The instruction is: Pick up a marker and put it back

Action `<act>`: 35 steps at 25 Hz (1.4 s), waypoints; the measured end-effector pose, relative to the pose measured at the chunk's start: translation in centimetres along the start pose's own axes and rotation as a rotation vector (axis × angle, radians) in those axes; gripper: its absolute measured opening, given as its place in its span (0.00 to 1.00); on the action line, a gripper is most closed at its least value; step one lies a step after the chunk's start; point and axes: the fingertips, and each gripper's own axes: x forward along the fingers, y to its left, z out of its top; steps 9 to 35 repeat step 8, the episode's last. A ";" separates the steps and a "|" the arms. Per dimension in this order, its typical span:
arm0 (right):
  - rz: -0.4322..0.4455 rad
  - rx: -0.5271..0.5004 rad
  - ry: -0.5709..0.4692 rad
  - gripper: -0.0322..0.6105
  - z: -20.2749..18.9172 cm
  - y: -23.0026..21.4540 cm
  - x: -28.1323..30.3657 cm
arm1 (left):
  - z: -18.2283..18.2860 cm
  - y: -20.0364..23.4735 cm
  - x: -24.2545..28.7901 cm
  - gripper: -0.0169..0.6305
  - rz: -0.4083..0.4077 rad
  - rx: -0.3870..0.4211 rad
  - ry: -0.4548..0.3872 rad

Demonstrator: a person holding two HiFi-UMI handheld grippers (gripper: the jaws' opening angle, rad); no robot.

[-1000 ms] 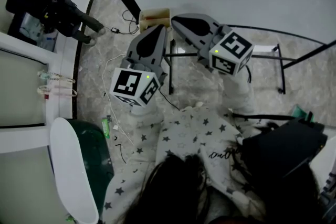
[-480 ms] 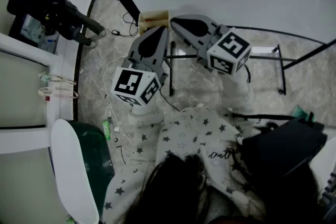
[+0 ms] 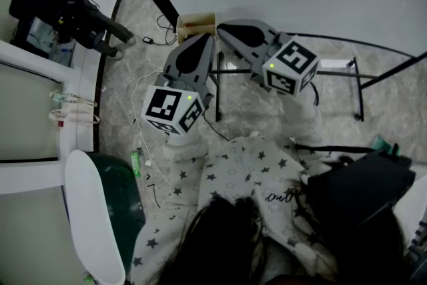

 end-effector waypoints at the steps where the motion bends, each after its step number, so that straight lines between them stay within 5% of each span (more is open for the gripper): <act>1: 0.000 0.001 0.001 0.06 -0.1 0.0 0.0 | -0.1 0.0 0.0 0.03 0.001 -0.001 0.002; 35: 0.005 0.008 0.003 0.06 -0.3 0.1 -0.2 | -0.3 -0.1 -0.2 0.03 0.007 -0.003 0.007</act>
